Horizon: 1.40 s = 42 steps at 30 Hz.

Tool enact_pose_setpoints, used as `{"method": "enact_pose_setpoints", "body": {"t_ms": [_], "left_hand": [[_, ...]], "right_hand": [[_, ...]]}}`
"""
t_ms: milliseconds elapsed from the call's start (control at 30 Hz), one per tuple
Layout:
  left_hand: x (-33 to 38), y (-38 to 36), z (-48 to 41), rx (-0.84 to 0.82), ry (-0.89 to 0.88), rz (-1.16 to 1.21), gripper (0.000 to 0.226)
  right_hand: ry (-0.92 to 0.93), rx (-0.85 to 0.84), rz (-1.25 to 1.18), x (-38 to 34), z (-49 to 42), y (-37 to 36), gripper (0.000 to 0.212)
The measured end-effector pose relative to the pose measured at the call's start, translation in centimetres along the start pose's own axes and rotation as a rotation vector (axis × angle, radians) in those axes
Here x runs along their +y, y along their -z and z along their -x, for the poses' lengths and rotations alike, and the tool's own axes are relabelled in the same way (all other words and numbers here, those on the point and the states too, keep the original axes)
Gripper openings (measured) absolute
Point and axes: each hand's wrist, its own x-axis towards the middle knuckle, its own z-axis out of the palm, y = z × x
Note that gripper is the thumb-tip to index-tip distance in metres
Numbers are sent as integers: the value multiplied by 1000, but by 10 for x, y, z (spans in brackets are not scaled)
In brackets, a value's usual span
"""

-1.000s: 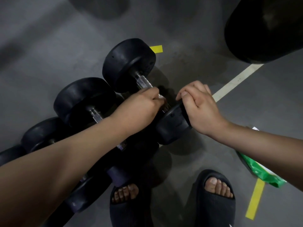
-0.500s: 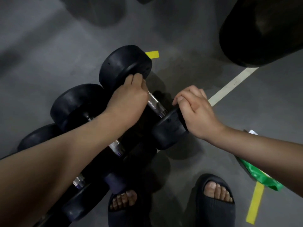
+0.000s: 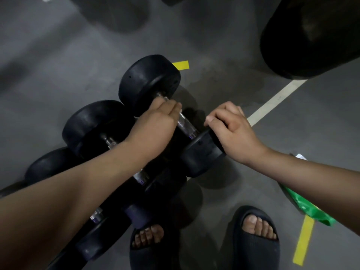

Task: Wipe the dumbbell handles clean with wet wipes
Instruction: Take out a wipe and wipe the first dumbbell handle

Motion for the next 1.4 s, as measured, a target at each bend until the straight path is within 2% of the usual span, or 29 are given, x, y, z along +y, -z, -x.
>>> {"method": "enact_pose_setpoints", "body": {"t_ms": [133,267,400,500,567,633,733,867,1000,1167,1333,1400], "left_hand": [[21,-6,16,2,-138,218,41],[-2,-15,15,54,-77,316,41],[-14,-22,1,115,-23,256,48],[-10,-23,-5,126,-38,277,42],[-7,-22,-9,128,-34,284,41],[-3,-20,-15,116,-33,238,40],[3,-15,-23,138,28,186,37],[2,-11,-24,100,101,160,42],[1,-1,-28,-32,170,-54,47],[4,20,-49,-162,250,-183,44],[7,14,-36,-155,177,-51,62],[3,10,-28,-137,138,-88,67]], "right_hand": [[2,-6,-3,2,-5,2,37],[-23,-39,-62,6,-12,11,30],[-45,-55,-124,12,-17,19,31],[-46,5,-118,14,-20,26,32],[68,75,-65,10,-17,33,30],[201,65,-15,3,-14,35,28],[205,59,35,0,-14,27,26],[168,94,23,9,-19,29,28],[163,102,31,9,-20,29,29],[179,113,42,8,-19,26,29],[185,116,50,8,-18,26,28],[179,114,56,7,-17,26,29]]}}
